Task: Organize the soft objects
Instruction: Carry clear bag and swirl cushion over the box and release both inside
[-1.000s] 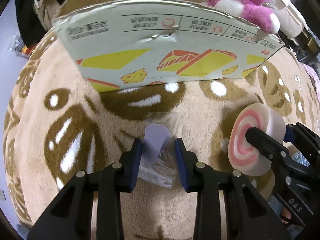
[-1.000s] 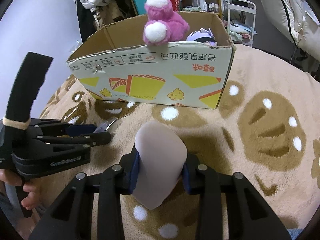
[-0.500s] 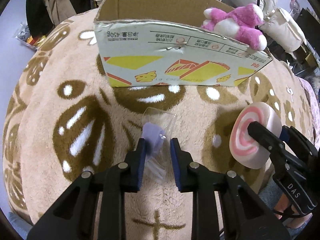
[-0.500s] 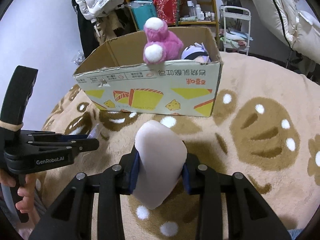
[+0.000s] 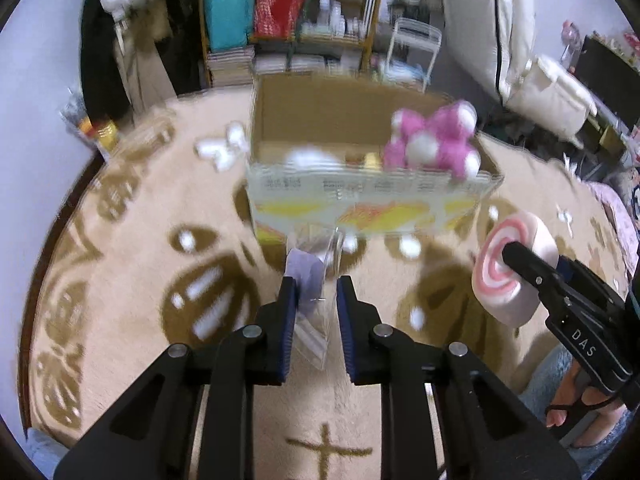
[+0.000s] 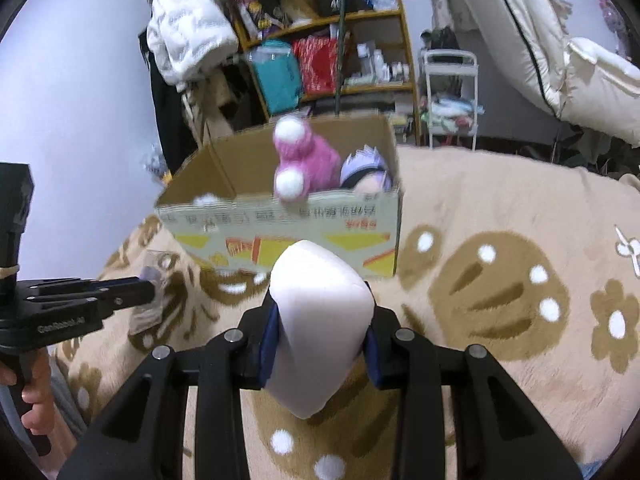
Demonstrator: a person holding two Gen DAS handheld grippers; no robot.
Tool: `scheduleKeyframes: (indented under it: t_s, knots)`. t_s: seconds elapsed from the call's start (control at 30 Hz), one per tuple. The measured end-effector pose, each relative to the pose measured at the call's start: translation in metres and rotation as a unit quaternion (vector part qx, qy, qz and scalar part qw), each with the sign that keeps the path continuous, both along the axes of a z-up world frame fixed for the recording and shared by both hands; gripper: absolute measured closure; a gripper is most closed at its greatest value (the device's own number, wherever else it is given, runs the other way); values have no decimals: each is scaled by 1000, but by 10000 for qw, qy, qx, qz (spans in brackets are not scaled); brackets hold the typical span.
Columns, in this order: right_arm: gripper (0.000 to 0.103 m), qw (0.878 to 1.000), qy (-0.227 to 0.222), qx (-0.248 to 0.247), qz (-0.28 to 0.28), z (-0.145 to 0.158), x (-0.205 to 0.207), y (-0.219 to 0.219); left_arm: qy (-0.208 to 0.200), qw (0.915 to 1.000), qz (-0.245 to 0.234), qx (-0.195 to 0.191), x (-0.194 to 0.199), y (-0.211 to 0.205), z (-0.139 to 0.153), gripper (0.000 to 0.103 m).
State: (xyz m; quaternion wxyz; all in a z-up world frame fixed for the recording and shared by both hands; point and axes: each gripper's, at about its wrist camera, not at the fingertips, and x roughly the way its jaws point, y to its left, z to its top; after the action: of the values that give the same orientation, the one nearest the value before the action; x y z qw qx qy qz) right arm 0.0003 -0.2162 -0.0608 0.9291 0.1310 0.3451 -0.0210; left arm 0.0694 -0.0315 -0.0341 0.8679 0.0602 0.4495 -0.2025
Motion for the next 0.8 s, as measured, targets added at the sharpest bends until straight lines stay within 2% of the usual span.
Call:
scheduleKeyframes:
  t_s: [0.07,0.17,0.23,0.33,0.47,0.67,0.8]
  knots:
    - [65,9998,-208,-65,-15,10,-2,-1,-441,9989,0,-177,-7,2,16,83]
    - [65,9982,-561,-202,-31,27,-3,-2,-1139,9933,3,-202,-17,3,43,83]
    - [65,9959,-846,-304,-60,40,-3,-2,-1382,9900,-10,-283,-17,3,56,83]
    - [65,9913,-1227,-473,-30,60,-1,-2,-1671,9851,12,-418,-14,4,74,83]
    - [65,9862,-1494,-699,128,84,14,-2,-1957,9788,73,-602,-8,2,98,83]
    - [64,9818,-1755,-689,250,112,43,-7,-2389,9687,74,-667,8,-12,128,83]
    - [63,9828,-1710,-636,288,119,66,-6,-2370,9679,148,-827,21,-19,132,83]
